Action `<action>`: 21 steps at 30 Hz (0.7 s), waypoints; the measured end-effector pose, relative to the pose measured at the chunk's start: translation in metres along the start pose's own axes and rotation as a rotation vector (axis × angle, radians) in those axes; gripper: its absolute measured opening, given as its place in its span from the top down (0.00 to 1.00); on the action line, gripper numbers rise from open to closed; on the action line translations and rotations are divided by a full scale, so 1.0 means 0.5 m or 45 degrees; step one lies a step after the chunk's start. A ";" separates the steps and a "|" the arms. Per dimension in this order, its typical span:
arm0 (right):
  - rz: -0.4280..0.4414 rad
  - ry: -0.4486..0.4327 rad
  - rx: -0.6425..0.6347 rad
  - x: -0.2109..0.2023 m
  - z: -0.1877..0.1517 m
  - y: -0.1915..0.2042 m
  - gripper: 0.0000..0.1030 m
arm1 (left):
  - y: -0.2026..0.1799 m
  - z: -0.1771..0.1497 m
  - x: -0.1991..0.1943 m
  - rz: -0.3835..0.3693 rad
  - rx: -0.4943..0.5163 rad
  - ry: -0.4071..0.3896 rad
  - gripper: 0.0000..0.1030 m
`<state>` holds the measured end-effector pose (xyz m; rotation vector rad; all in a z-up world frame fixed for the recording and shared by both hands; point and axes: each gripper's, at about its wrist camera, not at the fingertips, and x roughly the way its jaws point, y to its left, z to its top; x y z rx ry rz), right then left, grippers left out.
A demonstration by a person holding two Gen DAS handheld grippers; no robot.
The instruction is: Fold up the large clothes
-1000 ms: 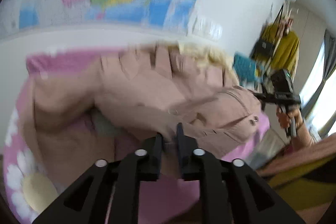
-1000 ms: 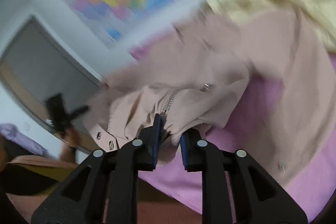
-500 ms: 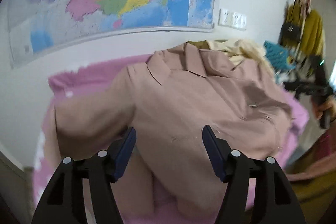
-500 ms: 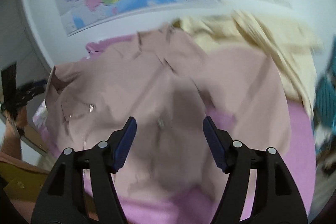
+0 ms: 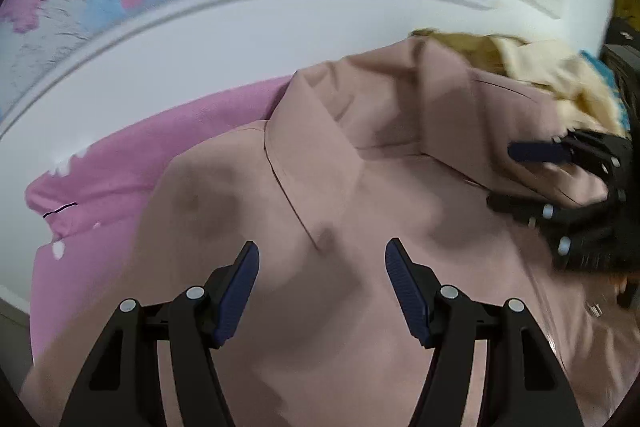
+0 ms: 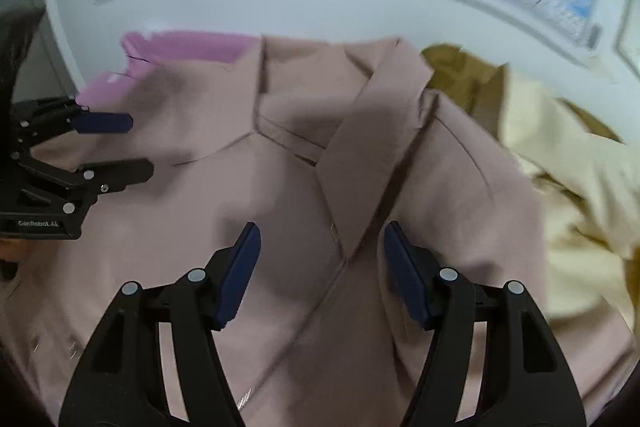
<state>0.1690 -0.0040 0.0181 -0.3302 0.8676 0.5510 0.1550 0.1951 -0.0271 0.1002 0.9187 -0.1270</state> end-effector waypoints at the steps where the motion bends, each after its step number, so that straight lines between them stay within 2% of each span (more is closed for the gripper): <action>1: -0.014 0.010 -0.002 0.014 0.004 -0.003 0.40 | 0.000 0.011 0.014 0.007 0.005 0.011 0.39; 4: -0.040 0.044 -0.031 0.063 0.019 0.002 0.39 | -0.007 0.045 0.064 0.015 0.027 0.052 0.39; 6: -0.063 0.047 -0.073 0.084 0.022 0.006 0.44 | -0.010 0.059 0.090 -0.011 0.035 0.087 0.36; 7: -0.030 0.033 -0.070 0.089 0.025 0.000 0.57 | -0.011 0.065 0.107 -0.013 0.038 0.109 0.36; 8: -0.036 0.027 -0.052 0.092 0.029 -0.007 0.76 | -0.012 0.069 0.121 0.005 0.037 0.114 0.40; 9: -0.040 0.032 -0.027 0.094 0.032 -0.016 0.82 | -0.014 0.071 0.129 0.020 0.045 0.108 0.47; 10: -0.011 0.034 -0.012 0.094 0.035 -0.023 0.87 | -0.016 0.074 0.133 0.021 0.056 0.092 0.60; 11: 0.016 0.038 0.012 0.095 0.037 -0.034 0.92 | -0.017 0.076 0.132 0.003 0.061 0.073 0.81; 12: 0.036 0.027 0.028 0.093 0.041 -0.042 0.96 | -0.017 0.081 0.131 -0.006 0.052 0.060 0.89; 14: 0.012 -0.025 0.019 0.077 0.050 -0.042 0.97 | -0.014 0.092 0.128 -0.015 0.025 0.030 0.96; 21: -0.040 -0.243 -0.035 0.001 0.137 -0.042 0.97 | 0.039 0.156 0.071 0.031 -0.094 -0.126 0.97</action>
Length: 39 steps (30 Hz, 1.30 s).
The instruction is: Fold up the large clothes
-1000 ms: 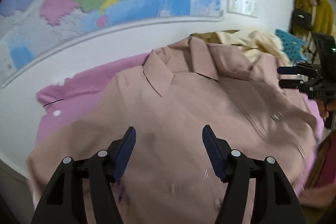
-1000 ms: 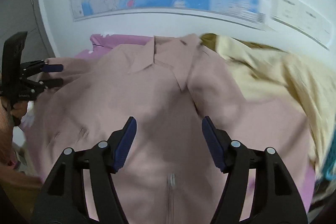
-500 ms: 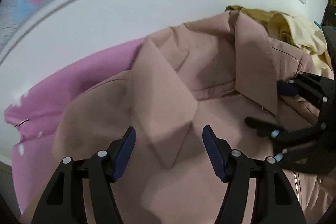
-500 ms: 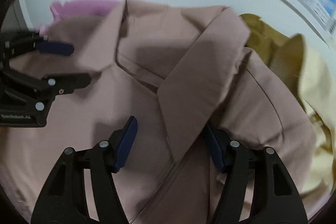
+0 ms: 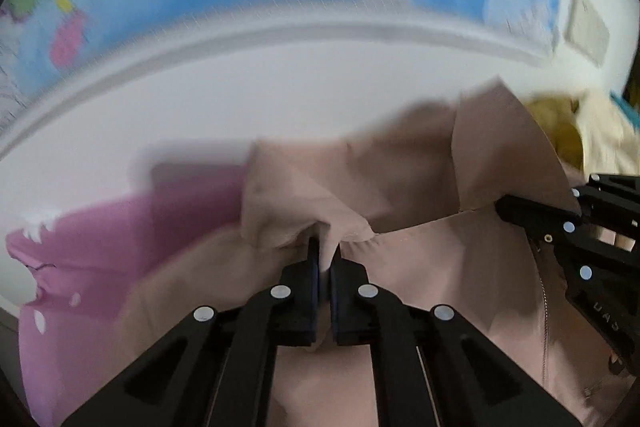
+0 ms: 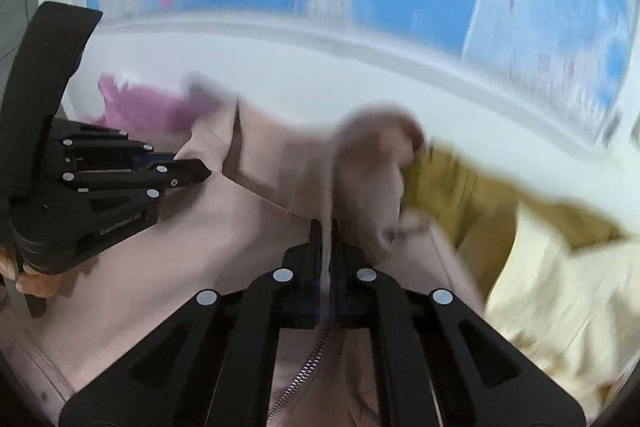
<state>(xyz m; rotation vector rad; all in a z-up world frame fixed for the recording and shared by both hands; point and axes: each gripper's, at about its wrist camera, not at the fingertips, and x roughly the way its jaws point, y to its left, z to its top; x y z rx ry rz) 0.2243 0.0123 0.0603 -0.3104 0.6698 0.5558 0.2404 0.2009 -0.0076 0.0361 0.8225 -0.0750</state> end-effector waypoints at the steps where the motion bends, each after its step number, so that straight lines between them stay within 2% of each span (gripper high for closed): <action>1: -0.009 -0.025 0.013 -0.003 0.009 -0.005 0.97 | 0.009 0.014 -0.010 0.004 -0.020 -0.027 0.97; 4: -0.072 -0.065 -0.016 0.015 0.030 0.000 0.97 | 0.018 0.034 -0.019 0.049 -0.021 -0.084 0.95; 6: -0.119 0.000 -0.076 0.059 0.021 0.011 0.97 | 0.011 0.029 -0.002 0.121 0.013 -0.057 0.89; 8: -0.141 0.065 -0.105 0.099 0.005 0.018 0.96 | 0.005 0.008 0.015 0.141 0.075 -0.022 0.85; 9: -0.153 0.088 -0.134 0.112 -0.007 0.024 0.96 | 0.005 -0.005 0.018 0.160 0.102 -0.009 0.79; 12: -0.181 0.107 -0.147 0.115 -0.023 0.024 0.93 | 0.019 -0.031 -0.007 0.221 0.141 -0.017 0.68; 13: -0.192 0.105 -0.136 0.099 -0.023 0.020 0.90 | 0.027 -0.036 -0.021 0.212 0.137 -0.023 0.65; 14: -0.177 0.099 -0.124 0.083 -0.022 0.016 0.82 | 0.041 -0.045 -0.051 0.195 0.131 -0.051 0.64; 15: -0.123 0.074 -0.101 0.045 -0.021 0.007 0.73 | 0.054 -0.054 -0.082 0.201 0.125 -0.079 0.62; 16: -0.087 0.045 -0.090 0.004 -0.024 -0.001 0.56 | 0.066 -0.064 -0.112 0.206 0.118 -0.104 0.54; 17: -0.067 0.013 -0.084 -0.036 -0.031 -0.011 0.51 | 0.081 -0.077 -0.148 0.195 0.104 -0.141 0.51; 20: 0.020 -0.058 -0.044 -0.178 -0.093 -0.057 0.49 | 0.123 -0.136 -0.249 0.114 0.078 -0.202 0.43; 21: 0.057 -0.054 -0.014 -0.204 -0.112 -0.065 0.49 | 0.142 -0.172 -0.285 0.084 0.071 -0.210 0.43; 22: 0.117 -0.032 0.043 -0.254 -0.164 -0.091 0.49 | 0.152 -0.220 -0.327 0.028 0.070 -0.211 0.43; 24: 0.192 0.008 0.136 -0.296 -0.237 -0.104 0.49 | 0.122 -0.275 -0.372 -0.053 0.055 -0.205 0.43; 27: 0.238 0.089 0.282 -0.361 -0.374 -0.119 0.48 | 0.110 -0.416 -0.436 -0.202 -0.035 -0.172 0.41; 28: 0.220 0.119 0.335 -0.386 -0.431 -0.125 0.48 | 0.087 -0.435 -0.436 -0.234 -0.053 -0.164 0.40; 31: 0.251 0.138 0.476 -0.430 -0.523 -0.138 0.39 | 0.068 -0.495 -0.457 -0.362 -0.082 -0.134 0.37; 33: 0.347 0.149 0.565 -0.443 -0.567 -0.136 0.39 | 0.044 -0.539 -0.475 -0.419 -0.063 -0.094 0.37; 35: 0.429 0.142 0.581 -0.439 -0.579 -0.115 0.39 | 0.025 -0.569 -0.489 -0.484 -0.046 -0.065 0.35; 37: 0.544 0.134 0.588 -0.437 -0.595 -0.090 0.39 | 0.011 -0.595 -0.501 -0.557 -0.039 -0.042 0.25; 39: 0.567 0.137 0.587 -0.436 -0.603 -0.079 0.39 | -0.004 -0.618 -0.510 -0.598 -0.018 -0.030 0.23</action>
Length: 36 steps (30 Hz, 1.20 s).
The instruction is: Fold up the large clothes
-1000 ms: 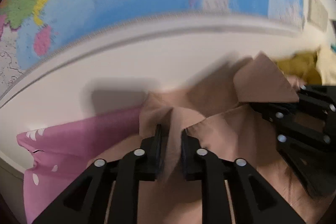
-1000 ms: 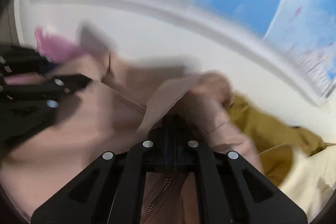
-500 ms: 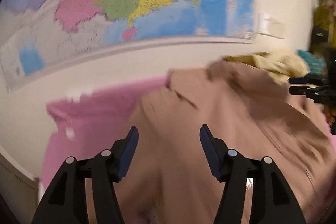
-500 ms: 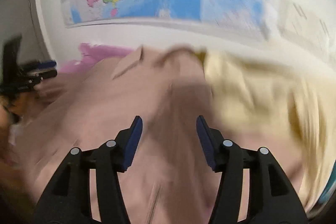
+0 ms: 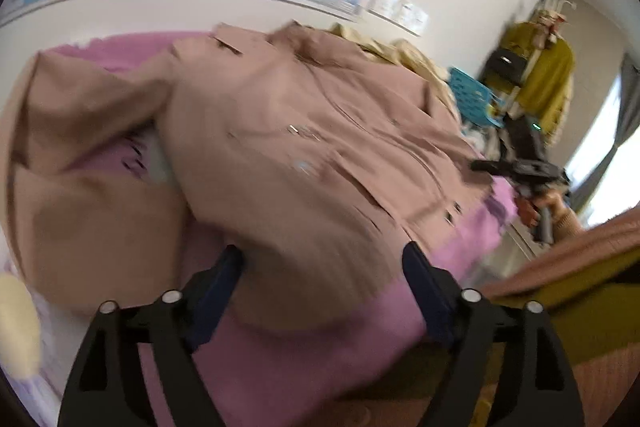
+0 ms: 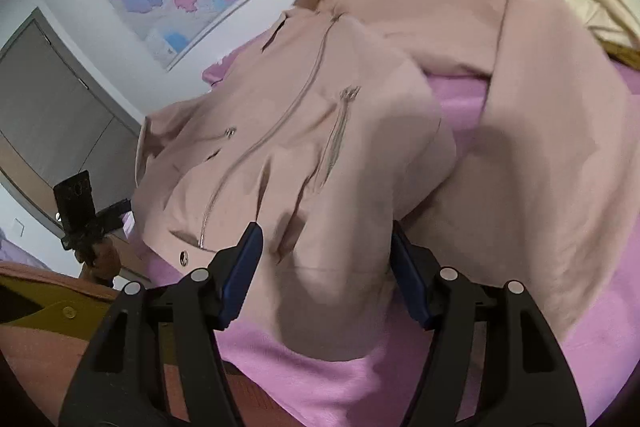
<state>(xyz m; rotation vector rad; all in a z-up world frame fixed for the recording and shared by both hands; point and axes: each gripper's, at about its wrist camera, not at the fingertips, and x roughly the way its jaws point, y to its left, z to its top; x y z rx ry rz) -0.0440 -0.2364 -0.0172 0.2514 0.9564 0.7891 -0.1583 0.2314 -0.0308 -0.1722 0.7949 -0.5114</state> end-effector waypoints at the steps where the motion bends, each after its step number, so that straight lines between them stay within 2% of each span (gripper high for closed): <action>1: 0.031 -0.004 0.004 -0.001 0.001 0.001 0.41 | -0.013 -0.012 -0.002 -0.005 0.026 -0.002 0.20; 2: 0.089 -0.015 0.024 0.001 0.003 0.003 0.53 | -0.024 -0.021 -0.001 -0.019 0.045 -0.007 0.16; 5: 0.143 -0.031 0.037 -0.001 0.023 0.014 0.79 | -0.047 -0.038 0.024 -0.063 0.069 -0.001 0.16; 6: 0.162 -0.056 0.036 -0.006 0.030 0.022 0.82 | -0.053 -0.038 0.035 -0.043 0.076 0.001 0.18; 7: 0.182 -0.081 0.045 -0.015 0.039 0.027 0.87 | -0.061 -0.034 0.057 0.017 0.084 0.003 0.31; 8: 0.211 -0.114 0.052 -0.030 0.046 0.034 0.90 | -0.063 -0.030 0.069 0.059 0.091 0.010 0.52; 9: 0.225 -0.146 0.054 -0.047 0.047 0.036 0.91 | -0.063 -0.019 0.086 0.145 0.096 0.019 0.67; 10: 0.254 -0.190 0.062 -0.070 0.055 0.047 0.92 | -0.055 -0.007 0.090 0.154 0.072 0.030 1.00; 11: 0.275 -0.235 0.053 -0.094 0.063 0.060 0.92 | -0.044 0.007 0.089 0.143 0.030 0.033 1.00; 13: 0.287 -0.307 0.030 -0.138 0.078 0.090 0.93 | -0.026 0.039 0.043 0.172 -0.040 -0.061 1.00; 15: 0.297 -0.372 0.009 -0.177 0.087 0.116 0.93 | -0.019 0.065 -0.030 0.134 -0.091 -0.185 1.00; 17: 0.324 -0.418 0.024 -0.205 0.089 0.127 0.93 | -0.036 0.079 -0.105 0.148 -0.051 -0.301 1.00; 18: 0.262 -0.407 0.015 -0.204 0.087 0.125 0.93 | -0.050 0.079 -0.126 0.180 -0.009 -0.333 1.00; 19: 0.183 -0.389 -0.001 -0.199 0.084 0.120 0.93 | -0.062 0.072 -0.135 0.214 0.034 -0.328 0.97; 21: 0.086 -0.304 0.080 -0.165 0.072 0.082 0.90 | -0.069 0.056 -0.121 0.262 0.073 -0.284 0.94; 23: -0.068 -0.217 0.126 -0.133 0.052 0.044 0.81 | -0.074 0.024 -0.077 0.287 0.114 -0.176 0.71; 24: -0.164 -0.187 0.115 -0.124 0.043 0.036 0.78 | -0.076 0.009 -0.057 0.316 0.137 -0.134 0.68; 25: -0.244 -0.154 0.093 -0.117 0.036 0.034 0.60 | -0.077 -0.008 -0.027 0.356 0.166 -0.077 0.62; 26: -0.302 -0.145 0.087 -0.119 0.033 0.034 0.37 | -0.076 -0.018 -0.009 0.368 0.177 -0.032 0.61; 27: -0.398 -0.170 0.087 -0.131 0.032 0.037 0.34 | -0.076 -0.029 0.014 0.379 0.185 0.011 0.61; 29: -0.406 -0.220 0.011 -0.148 0.040 0.062 0.35 | -0.070 -0.036 0.029 0.395 0.190 0.021 0.47; 31: -0.371 -0.231 -0.165 -0.148 0.058 0.124 0.35 | -0.067 -0.036 0.036 0.392 0.208 0.009 0.44; 32: -0.329 -0.222 -0.255 -0.132 0.069 0.161 0.35 | -0.069 -0.037 0.037 0.390 0.235 0.004 0.38; 34: -0.239 -0.167 -0.335 -0.081 0.088 0.203 0.39 | -0.082 -0.043 0.038 0.385 0.300 0.008 0.32; 36: -0.183 -0.068 -0.367 -0.010 0.114 0.220 0.44 | -0.095 -0.057 0.049 0.382 0.370 0.033 0.32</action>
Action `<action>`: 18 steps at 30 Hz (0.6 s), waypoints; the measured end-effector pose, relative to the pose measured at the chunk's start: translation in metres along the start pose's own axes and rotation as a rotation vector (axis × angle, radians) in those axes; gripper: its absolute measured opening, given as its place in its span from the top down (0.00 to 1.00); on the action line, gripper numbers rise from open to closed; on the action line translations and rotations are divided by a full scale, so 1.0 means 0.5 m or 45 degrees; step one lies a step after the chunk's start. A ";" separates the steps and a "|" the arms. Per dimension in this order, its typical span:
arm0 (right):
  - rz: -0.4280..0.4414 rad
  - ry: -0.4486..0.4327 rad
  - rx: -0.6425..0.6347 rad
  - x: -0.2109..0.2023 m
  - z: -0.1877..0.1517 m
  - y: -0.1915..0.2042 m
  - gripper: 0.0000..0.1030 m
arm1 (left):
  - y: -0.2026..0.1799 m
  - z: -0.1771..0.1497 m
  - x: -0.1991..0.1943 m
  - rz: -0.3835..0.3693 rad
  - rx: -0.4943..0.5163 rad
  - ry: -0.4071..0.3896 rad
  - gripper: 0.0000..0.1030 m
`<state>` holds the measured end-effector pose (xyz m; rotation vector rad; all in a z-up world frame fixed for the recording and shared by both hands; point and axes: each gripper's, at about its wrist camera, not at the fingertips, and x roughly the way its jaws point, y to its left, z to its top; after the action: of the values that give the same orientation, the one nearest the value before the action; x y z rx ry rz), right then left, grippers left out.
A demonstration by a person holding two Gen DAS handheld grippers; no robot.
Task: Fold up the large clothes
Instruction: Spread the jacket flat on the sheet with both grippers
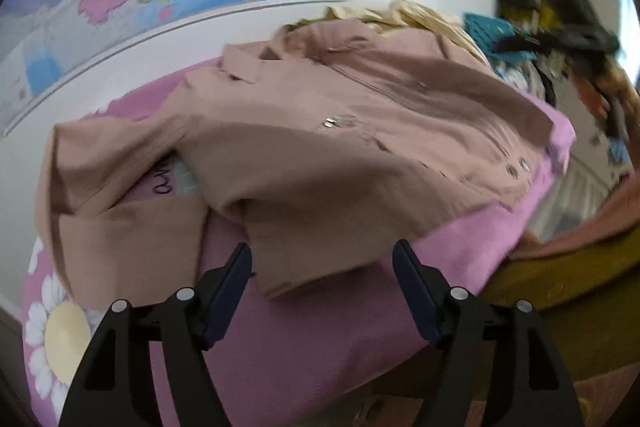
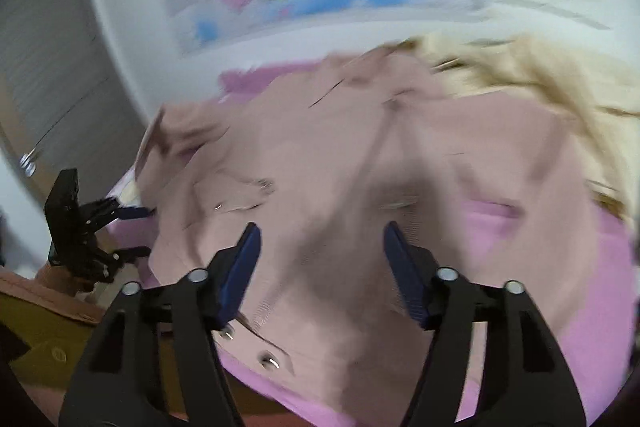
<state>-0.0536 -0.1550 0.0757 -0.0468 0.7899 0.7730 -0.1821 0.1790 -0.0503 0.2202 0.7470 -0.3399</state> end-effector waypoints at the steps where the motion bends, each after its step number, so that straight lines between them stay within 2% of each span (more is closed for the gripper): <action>1: 0.000 0.058 -0.006 0.051 0.013 0.001 0.47 | -0.011 -0.001 0.005 0.021 0.026 0.014 0.32; 3: -0.016 0.140 0.033 0.130 0.029 -0.013 0.50 | -0.021 -0.003 0.025 0.103 0.058 0.043 0.32; 5: -0.117 0.210 0.086 0.213 0.050 -0.043 0.49 | -0.013 0.004 0.043 0.156 0.017 0.067 0.45; 6: -0.138 0.232 0.093 0.235 0.057 -0.049 0.49 | 0.003 0.011 0.051 0.158 -0.053 0.068 0.49; 7: -0.158 0.265 0.072 0.264 0.064 -0.054 0.52 | 0.017 0.016 0.051 0.152 -0.117 0.045 0.61; 8: -0.194 0.296 0.057 0.292 0.068 -0.061 0.52 | 0.030 0.020 0.050 0.157 -0.166 0.028 0.81; 9: -0.191 0.257 0.050 0.301 0.074 -0.065 0.56 | 0.047 0.024 0.050 0.164 -0.224 0.020 0.86; 11: -0.249 0.258 0.009 0.318 0.090 -0.063 0.82 | 0.075 0.026 0.041 0.103 -0.325 -0.005 0.88; 12: -0.222 0.266 0.036 0.323 0.099 -0.067 0.92 | 0.088 0.027 0.030 0.076 -0.373 -0.031 0.88; 14: -0.184 0.252 0.052 0.325 0.118 -0.068 0.95 | 0.101 0.029 0.001 0.036 -0.423 -0.080 0.93; 16: -0.132 0.188 0.047 0.312 0.154 -0.054 0.95 | 0.117 0.035 -0.039 -0.002 -0.483 -0.135 0.96; 18: -0.097 0.097 0.040 0.293 0.203 -0.045 0.95 | 0.125 0.042 -0.077 0.007 -0.483 -0.181 0.96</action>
<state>0.0896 -0.0505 0.0471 -0.0785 0.8678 0.6897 -0.1718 0.2385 -0.0041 -0.1583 0.6564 -0.2008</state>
